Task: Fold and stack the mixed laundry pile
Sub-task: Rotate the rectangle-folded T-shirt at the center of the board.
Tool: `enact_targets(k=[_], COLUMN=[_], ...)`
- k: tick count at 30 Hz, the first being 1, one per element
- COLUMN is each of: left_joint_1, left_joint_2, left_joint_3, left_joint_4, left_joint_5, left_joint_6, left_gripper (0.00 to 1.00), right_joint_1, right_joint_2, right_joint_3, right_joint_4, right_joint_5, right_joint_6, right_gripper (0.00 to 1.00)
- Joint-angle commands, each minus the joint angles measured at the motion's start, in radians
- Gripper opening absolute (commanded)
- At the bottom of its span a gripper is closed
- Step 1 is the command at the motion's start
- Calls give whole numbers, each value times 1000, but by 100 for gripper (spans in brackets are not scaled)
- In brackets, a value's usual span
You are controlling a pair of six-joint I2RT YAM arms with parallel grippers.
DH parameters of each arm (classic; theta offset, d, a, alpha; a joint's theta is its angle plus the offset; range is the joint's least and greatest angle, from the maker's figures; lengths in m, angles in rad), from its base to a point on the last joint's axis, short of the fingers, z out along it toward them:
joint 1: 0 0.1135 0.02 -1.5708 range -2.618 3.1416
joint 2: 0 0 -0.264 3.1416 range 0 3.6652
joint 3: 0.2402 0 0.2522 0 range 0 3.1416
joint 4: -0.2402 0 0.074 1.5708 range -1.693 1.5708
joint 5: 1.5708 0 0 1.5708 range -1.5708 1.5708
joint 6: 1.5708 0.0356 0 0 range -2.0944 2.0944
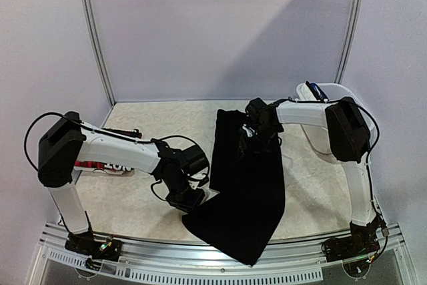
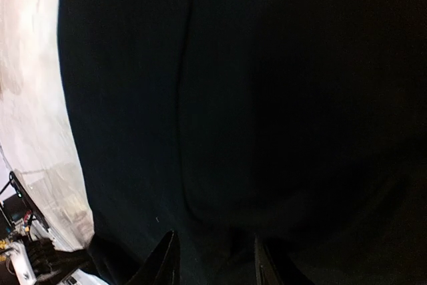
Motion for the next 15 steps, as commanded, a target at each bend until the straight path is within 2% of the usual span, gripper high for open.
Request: enact_targets(k=[1, 7, 15], left_joint_1=[-46, -55, -51], left_joint_2=[-49, -66, 31], left_joint_3=[-57, -86, 43], left_joint_4=[60, 96, 75], left_joint_5=[-15, -23, -7], left_joint_6=[-132, -238, -227], left_gripper=[0, 0, 0], right_joint_1=[3, -2, -79], right_joint_2=[88, 209, 315], right_joint_3=[53, 236, 448], right_joint_4=[20, -49, -115], right_joint_5=[34, 66, 61], right_joint_6=[9, -19, -19], right_gripper=[38, 38, 38])
